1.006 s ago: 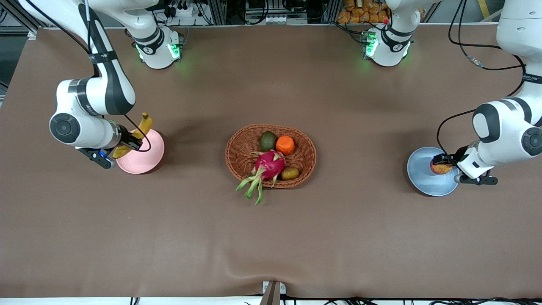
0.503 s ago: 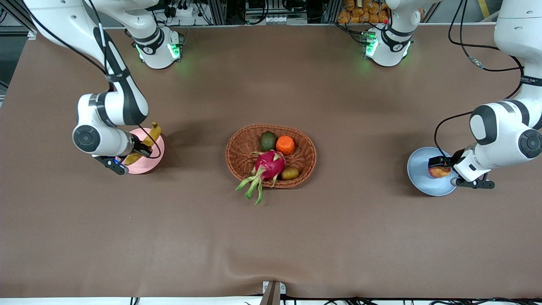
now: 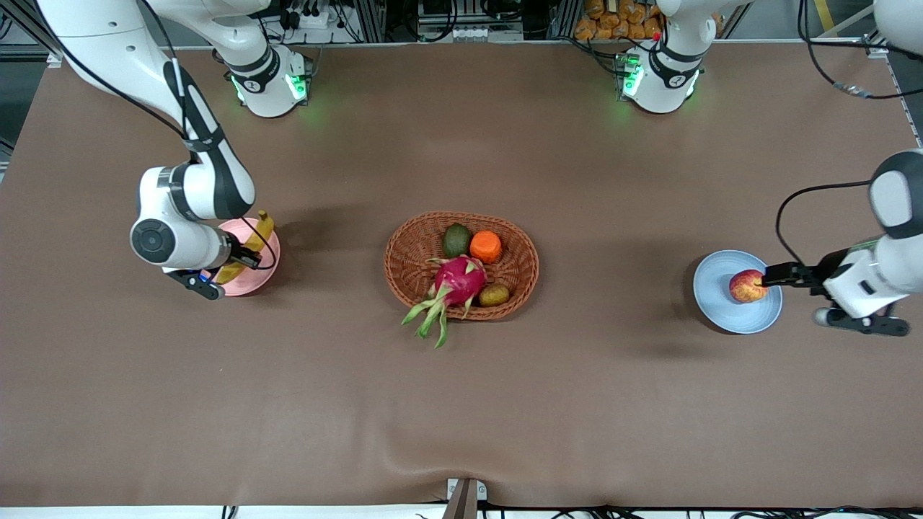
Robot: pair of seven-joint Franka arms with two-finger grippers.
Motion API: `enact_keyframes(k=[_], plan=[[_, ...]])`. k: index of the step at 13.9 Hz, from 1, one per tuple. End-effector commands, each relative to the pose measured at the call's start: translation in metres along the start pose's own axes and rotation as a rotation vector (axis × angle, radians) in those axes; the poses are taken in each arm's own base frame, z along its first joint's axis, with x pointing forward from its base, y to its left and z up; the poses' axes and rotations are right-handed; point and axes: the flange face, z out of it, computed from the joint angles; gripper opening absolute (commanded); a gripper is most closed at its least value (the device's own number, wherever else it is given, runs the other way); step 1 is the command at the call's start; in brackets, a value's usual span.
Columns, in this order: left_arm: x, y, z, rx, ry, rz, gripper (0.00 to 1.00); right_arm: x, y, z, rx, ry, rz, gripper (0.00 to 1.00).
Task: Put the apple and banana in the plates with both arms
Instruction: 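Lower the banana onto the pink plate while the left gripper lowers the apple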
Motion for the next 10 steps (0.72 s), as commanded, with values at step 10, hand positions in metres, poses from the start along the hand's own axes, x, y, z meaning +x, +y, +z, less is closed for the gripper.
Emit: enact_keyframes(k=[10], plan=[[-0.012, 0.106, -0.108, 0.038, 0.04, -0.163, 1.0, 0.003, -0.032, -0.139, -0.012, -0.039, -0.097, 1.0]])
